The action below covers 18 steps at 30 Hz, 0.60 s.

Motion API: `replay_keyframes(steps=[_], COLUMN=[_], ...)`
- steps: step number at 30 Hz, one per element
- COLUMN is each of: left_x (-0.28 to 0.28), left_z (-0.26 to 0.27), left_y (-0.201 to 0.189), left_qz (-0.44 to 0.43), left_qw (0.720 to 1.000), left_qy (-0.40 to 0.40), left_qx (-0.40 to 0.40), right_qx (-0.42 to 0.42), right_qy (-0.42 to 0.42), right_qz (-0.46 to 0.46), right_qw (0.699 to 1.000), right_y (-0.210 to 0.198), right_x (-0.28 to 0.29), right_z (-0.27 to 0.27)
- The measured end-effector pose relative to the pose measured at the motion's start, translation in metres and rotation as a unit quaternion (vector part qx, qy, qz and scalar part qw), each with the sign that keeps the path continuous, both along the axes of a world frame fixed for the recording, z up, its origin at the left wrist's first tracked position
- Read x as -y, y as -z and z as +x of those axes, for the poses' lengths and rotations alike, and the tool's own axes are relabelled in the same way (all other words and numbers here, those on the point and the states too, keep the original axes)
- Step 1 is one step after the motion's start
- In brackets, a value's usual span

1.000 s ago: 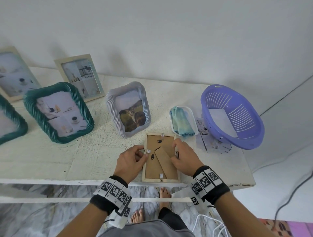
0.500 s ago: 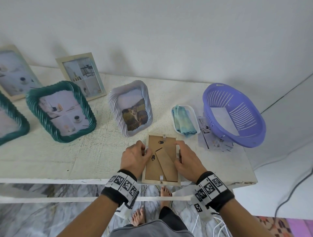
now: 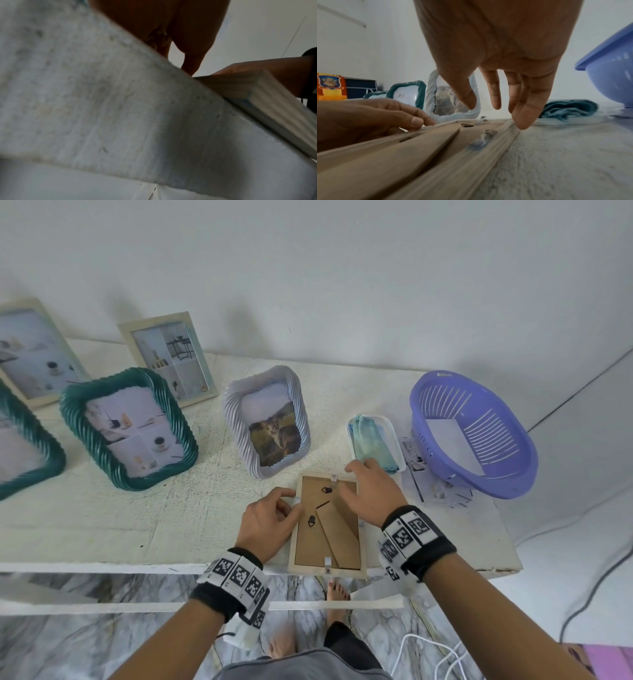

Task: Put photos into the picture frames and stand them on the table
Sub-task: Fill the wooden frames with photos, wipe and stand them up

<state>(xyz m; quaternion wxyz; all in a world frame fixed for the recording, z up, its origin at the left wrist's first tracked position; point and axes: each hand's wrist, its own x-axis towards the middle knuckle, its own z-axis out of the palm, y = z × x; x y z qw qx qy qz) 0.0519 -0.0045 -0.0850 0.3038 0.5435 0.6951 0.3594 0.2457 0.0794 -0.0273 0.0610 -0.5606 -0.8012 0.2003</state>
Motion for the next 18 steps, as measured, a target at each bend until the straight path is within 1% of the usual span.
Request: replay_keyframes(steps=[4, 6, 13, 18], left_x=[0.001, 0.002, 0.0, -0.001], left_z=[-0.003, -0.002, -0.004, -0.005], left_y=[0.003, 0.004, 0.009, 0.01], left_qz=[0.007, 0.01, 0.011, 0.004], left_qw=[0.999, 0.999, 0.998, 0.996], left_qy=[0.0, 0.0, 0.002, 0.001], left_qx=[0.042, 0.053, 0.069, 0.086], right_qx=[0.087, 0.107, 0.113, 0.109], right_qy=[0.004, 0.01, -0.012, -0.077], right_qz=[0.003, 0.008, 0.046, 0.081], right_qw=[0.996, 0.994, 0.992, 0.988], right_y=[0.008, 0.01, 0.009, 0.011], right_x=[-0.01, -0.013, -0.017, -0.024], right_z=[-0.017, -0.021, -0.022, -0.015])
